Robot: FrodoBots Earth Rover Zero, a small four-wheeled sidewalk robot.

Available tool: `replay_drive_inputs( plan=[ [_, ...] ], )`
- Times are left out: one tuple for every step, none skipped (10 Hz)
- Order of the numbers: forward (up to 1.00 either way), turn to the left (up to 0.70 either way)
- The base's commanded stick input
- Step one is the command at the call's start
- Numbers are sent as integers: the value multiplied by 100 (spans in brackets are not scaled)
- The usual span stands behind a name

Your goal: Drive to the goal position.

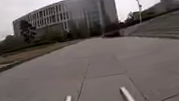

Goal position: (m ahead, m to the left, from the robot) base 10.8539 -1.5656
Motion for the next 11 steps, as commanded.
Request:
replay_drive_inputs(
  plan=[
    [100,0],
    [100,0],
    [100,0],
    [100,0],
    [100,0],
    [100,-14],
    [100,-27],
    [100,-27],
    [100,-27],
    [100,-27],
    [100,-27]
  ],
)
